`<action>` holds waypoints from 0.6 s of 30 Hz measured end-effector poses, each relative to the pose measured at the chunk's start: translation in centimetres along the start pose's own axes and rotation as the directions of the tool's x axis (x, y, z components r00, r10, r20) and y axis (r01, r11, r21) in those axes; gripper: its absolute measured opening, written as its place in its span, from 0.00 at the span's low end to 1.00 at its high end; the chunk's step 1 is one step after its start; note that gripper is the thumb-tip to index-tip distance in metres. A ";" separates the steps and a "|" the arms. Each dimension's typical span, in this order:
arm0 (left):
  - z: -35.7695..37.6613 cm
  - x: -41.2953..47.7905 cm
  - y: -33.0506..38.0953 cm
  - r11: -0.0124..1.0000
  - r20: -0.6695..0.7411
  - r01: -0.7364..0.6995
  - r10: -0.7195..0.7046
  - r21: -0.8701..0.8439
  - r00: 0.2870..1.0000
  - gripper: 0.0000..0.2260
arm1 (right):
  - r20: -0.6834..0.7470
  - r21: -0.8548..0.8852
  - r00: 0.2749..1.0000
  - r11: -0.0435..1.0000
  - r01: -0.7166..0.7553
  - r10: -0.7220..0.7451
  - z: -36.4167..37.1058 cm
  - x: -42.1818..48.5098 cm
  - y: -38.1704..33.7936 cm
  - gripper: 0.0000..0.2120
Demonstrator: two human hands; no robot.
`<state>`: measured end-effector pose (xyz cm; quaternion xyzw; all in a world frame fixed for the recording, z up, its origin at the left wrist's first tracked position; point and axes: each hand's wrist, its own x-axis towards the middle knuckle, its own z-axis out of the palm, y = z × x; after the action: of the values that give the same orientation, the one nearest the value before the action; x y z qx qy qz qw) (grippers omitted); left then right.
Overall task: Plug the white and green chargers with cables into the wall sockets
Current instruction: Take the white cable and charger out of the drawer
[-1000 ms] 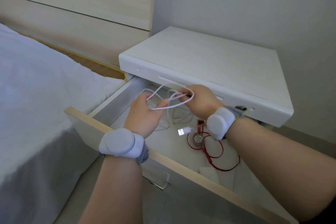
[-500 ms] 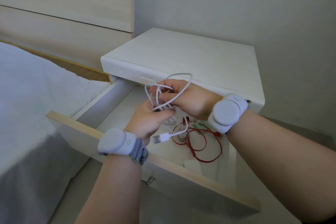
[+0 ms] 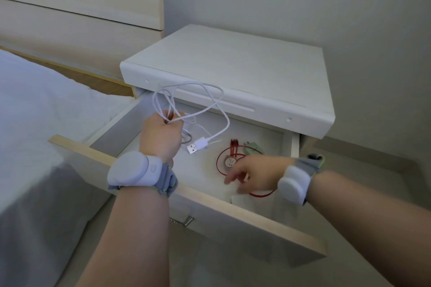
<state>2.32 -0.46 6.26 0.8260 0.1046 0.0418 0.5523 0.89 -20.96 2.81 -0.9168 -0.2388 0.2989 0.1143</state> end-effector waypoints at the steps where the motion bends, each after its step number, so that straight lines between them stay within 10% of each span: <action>1: 0.0 -0.1 0.1 1.000 -0.006 -0.013 0.012 -0.008 1.000 0.12 | 0.079 -0.116 0.997 0.993 -0.007 0.016 0.6 0.3 -0.1 0.21; 11: 0.1 -0.9 1.2 0.990 0.002 -0.105 0.105 -0.090 0.994 0.11 | 0.171 -0.365 0.983 0.931 0.002 0.064 3.1 2.7 0.1 0.23; 18: 3.5 -1.6 3.7 0.935 -0.023 -0.108 0.106 -0.339 0.994 0.13 | -0.267 0.330 0.948 0.941 -0.076 0.171 -1.7 -4.3 2.5 0.24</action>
<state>1.84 -5.34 8.38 0.7229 0.0519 0.0911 0.6829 -0.22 -25.41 5.38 -0.9340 -0.1098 0.2013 0.2742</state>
